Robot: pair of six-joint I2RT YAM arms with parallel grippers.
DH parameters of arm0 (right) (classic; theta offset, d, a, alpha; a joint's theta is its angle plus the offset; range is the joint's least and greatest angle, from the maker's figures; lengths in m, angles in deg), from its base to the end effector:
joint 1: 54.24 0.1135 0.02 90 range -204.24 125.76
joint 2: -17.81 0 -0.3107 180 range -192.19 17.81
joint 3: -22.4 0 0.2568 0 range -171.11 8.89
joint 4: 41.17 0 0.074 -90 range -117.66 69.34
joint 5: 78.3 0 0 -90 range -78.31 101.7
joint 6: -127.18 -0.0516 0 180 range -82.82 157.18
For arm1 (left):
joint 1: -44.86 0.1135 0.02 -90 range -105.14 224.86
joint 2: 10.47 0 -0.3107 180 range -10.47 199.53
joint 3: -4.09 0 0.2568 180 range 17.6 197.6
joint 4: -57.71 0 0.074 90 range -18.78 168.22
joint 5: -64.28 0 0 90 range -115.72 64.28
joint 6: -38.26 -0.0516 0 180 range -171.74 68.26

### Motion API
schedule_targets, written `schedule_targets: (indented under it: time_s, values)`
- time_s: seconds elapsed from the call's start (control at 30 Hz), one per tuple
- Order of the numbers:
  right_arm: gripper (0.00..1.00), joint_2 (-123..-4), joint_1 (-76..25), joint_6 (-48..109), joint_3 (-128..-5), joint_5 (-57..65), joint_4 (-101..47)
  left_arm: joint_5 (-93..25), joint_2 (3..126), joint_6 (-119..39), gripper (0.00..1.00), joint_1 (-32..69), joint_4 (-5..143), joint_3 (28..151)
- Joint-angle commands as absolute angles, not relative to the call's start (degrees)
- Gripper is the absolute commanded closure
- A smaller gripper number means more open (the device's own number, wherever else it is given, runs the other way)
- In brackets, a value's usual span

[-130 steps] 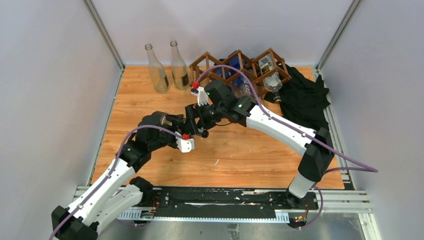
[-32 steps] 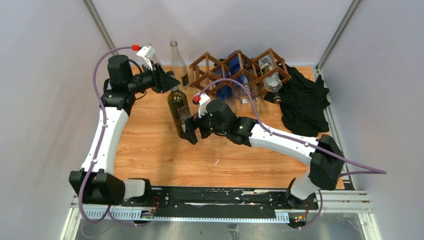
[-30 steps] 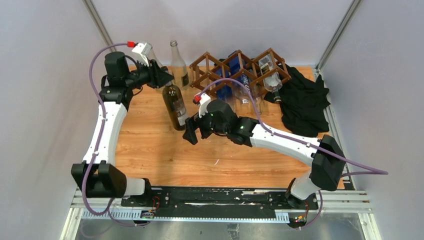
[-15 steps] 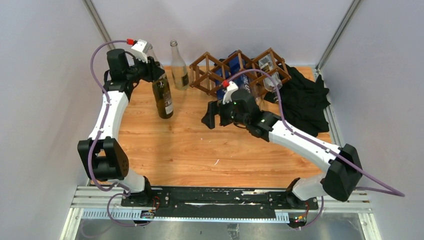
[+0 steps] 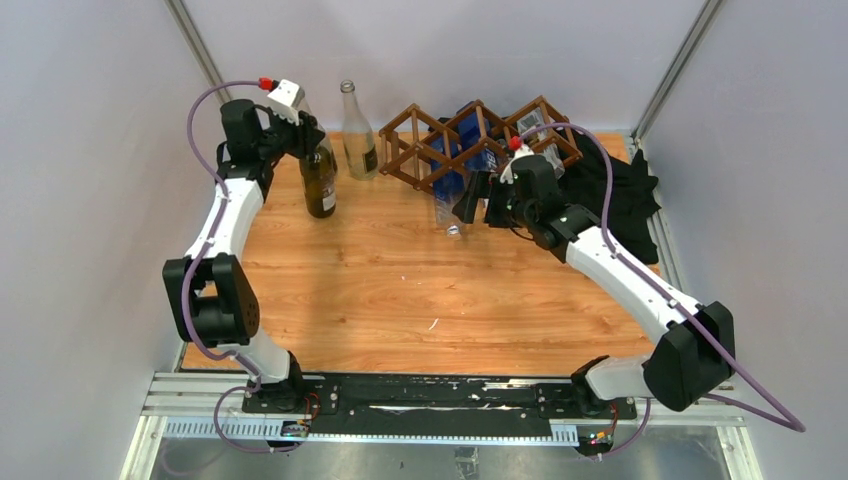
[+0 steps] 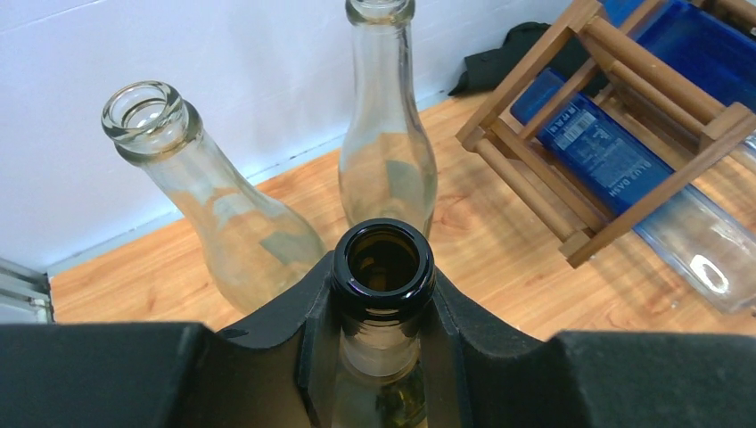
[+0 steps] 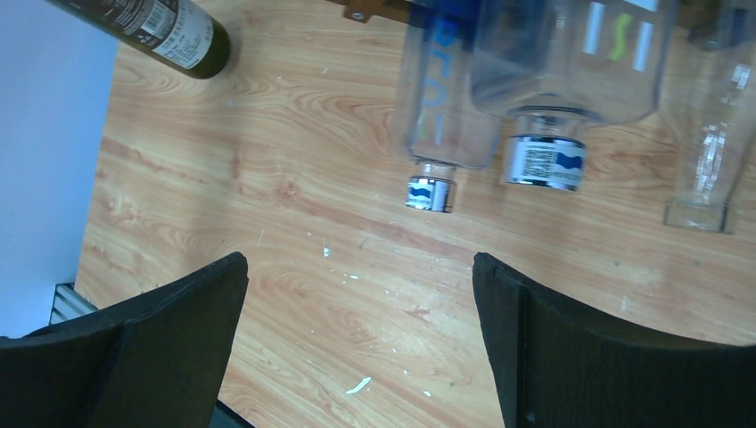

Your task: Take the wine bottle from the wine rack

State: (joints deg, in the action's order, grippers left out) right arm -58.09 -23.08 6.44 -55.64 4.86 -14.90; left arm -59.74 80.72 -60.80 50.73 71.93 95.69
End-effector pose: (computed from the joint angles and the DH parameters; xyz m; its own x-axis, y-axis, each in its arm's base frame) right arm 0.2666 0.1684 0.3732 -0.6108 0.2237 -0.7595 -0.3427 0.7900 0.5083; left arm 0.3975 0.0118 0.3981 -0.1627 0.1145 -0.9800 0.4874 0.8729 0.0210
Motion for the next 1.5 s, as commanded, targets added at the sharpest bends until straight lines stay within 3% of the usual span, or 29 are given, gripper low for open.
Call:
schedule_targets:
  time_s: [0.0, 0.33, 0.6, 0.67, 0.73, 0.8, 0.93, 1.17, 1.47]
  values:
    - [0.00, -57.38, -26.70, 4.69, -55.53, 5.21, -11.35, -58.54, 82.60, -61.99, 1.00, 51.15, 62.30, 96.73]
    - [0.01, -58.87, -31.53, 4.59, -53.92, 8.79, -11.79, -57.07, 86.61, -56.66, 1.00, 51.78, 54.53, 97.36]
    - [0.04, -66.35, -34.06, 5.86, -59.35, 7.23, -14.12, -55.86, 86.11, -53.98, 1.00, 52.24, 53.14, 92.94]
    - [0.03, -69.31, -34.75, 5.88, -61.07, 6.71, -14.41, -55.75, 85.56, -54.86, 0.90, 52.24, 53.20, 91.69]
    - [0.03, -71.22, -35.41, 5.60, -62.13, 6.24, -15.54, -56.09, 84.97, -55.79, 0.72, 52.29, 53.20, 90.73]
    - [0.02, -72.67, -36.06, 5.10, -62.54, 5.35, -17.80, -56.62, 84.24, -56.32, 0.48, 52.29, 53.20, 90.03]
    - [0.02, -74.70, -36.57, 4.26, -62.77, 4.59, -22.00, -56.62, 82.62, -57.46, 0.22, 52.29, 53.74, 89.70]
    - [0.02, -78.81, -37.01, 2.98, -65.15, 3.91, -24.49, -56.31, 79.99, -61.45, 0.01, 52.29, 61.96, 91.61]
    - [0.08, -82.22, -37.01, 0.35, -65.61, 2.95, -28.58, -57.47, 76.09, -64.21, 0.00, 52.31, 87.37, 102.96]
